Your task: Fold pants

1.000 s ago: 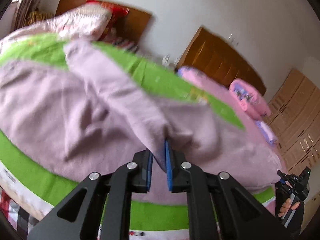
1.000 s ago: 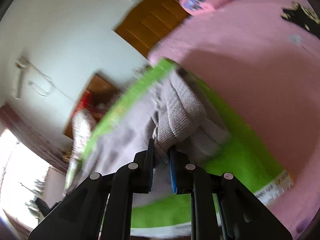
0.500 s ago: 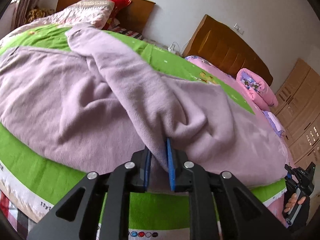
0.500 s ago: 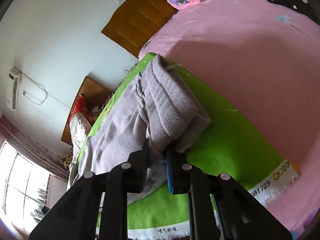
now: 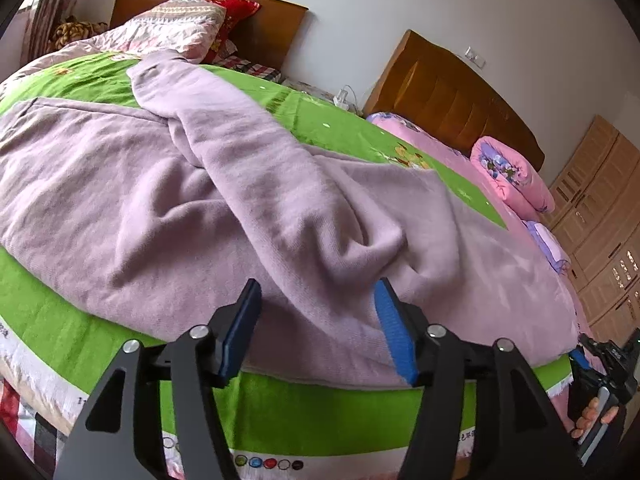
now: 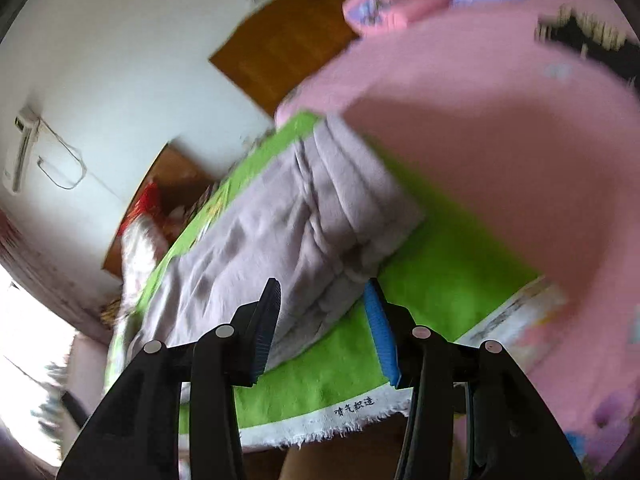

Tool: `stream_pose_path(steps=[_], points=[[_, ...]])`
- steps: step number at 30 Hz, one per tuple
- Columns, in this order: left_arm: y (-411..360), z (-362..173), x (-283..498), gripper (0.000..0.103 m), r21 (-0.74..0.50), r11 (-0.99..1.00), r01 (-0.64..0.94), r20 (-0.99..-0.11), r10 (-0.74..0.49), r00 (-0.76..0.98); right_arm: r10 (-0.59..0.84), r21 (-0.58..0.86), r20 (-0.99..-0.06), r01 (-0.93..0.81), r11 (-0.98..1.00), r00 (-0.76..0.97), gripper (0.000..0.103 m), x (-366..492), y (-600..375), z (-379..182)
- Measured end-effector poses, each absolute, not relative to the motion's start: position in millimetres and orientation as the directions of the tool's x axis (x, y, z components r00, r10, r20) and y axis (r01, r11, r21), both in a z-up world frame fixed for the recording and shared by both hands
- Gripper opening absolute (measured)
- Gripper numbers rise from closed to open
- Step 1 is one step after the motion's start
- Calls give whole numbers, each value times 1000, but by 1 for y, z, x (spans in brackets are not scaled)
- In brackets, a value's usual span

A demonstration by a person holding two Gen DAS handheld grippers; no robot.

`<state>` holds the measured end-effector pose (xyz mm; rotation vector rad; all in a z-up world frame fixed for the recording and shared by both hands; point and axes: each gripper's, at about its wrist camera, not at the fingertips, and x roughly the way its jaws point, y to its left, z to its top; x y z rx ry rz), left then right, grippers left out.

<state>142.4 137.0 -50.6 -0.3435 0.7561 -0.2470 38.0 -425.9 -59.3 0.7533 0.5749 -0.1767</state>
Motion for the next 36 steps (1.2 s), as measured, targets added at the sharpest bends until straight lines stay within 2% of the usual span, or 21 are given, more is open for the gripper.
stream_pose_path(steps=[3,5,8,10,12,16,19,21,23,24,26,30,33,36], points=[[140,-49,143,70,-397,914,79,-615,-330,716,-10,495,-494,291,819,869,45,34,-395,-34],[141,-52,144,70,-401,913,70,-623,-328,710,12,416,-489,222,882,872,53,46,-370,-28],[145,-49,141,72,-402,913,69,-618,-326,716,50,310,-560,154,938,827,63,71,-341,-39],[155,-42,139,79,-393,918,60,-603,-306,736,15,175,-664,136,975,748,66,85,-327,-60],[171,-37,138,84,-398,917,35,-588,-284,757,-31,80,-651,108,991,758,66,82,-319,-62],[220,-27,150,86,-482,875,-45,-568,-272,777,22,209,-632,143,967,775,66,75,-341,-44],[256,-19,183,87,-591,803,-76,-554,-336,762,-11,180,-584,143,973,812,66,79,-344,-23],[277,-12,218,86,-621,776,-106,-544,-329,772,0,177,-562,120,977,827,67,88,-336,-12],[288,-13,252,84,-627,763,-156,-583,-326,745,29,191,-553,92,977,833,67,100,-321,-5],[295,-16,268,78,-647,741,-182,-591,-335,734,42,198,-549,81,977,835,67,107,-313,-3],[307,-26,300,74,-682,694,-231,-608,-362,706,87,207,-543,33,978,835,70,118,-295,-2],[329,-36,347,70,-670,668,-324,-650,-318,690,134,183,-562,-35,983,816,72,123,-273,-9],[351,-42,373,62,-666,644,-375,-659,-275,700,131,181,-579,-29,983,805,72,126,-269,-16],[367,-50,400,61,-650,647,-398,-680,-262,685,121,205,-595,4,979,794,73,128,-276,-22]])
